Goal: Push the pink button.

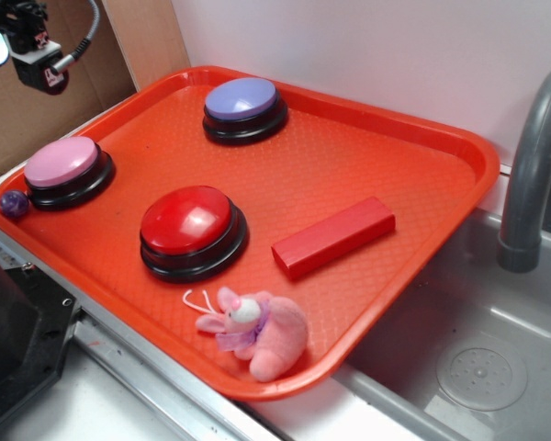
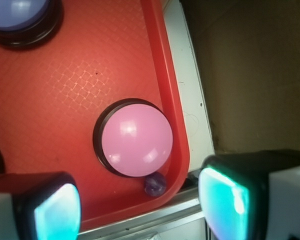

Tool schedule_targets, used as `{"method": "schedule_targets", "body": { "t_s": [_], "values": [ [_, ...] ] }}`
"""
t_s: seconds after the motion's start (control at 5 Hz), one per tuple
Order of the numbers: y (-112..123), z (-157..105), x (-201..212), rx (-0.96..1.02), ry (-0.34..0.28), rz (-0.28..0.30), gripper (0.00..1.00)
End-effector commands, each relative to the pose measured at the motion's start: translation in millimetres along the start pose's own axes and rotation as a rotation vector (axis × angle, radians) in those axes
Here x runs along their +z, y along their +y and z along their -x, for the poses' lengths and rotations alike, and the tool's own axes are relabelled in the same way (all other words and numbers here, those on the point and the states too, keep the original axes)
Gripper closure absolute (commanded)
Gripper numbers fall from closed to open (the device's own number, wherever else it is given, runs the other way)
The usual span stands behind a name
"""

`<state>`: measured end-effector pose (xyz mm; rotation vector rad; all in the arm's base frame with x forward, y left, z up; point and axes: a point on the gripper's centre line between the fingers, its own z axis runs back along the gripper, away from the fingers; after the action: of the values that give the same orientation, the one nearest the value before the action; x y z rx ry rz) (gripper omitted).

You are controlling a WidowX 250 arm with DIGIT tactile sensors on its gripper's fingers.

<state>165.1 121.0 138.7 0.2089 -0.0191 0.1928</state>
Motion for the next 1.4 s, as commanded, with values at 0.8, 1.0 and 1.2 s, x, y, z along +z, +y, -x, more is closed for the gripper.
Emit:
{"method": "schedule_targets", "body": {
  "t_s": [0.8,1.0,1.2],
  "values": [
    [10,-10,50,0.015,-0.059,0.004,0.00],
    [1,-13,53,0.017,-0.055,0.020,0.00],
    [-8,-15,57,0.011,-0.045,0.027,0.00]
  ]
}}
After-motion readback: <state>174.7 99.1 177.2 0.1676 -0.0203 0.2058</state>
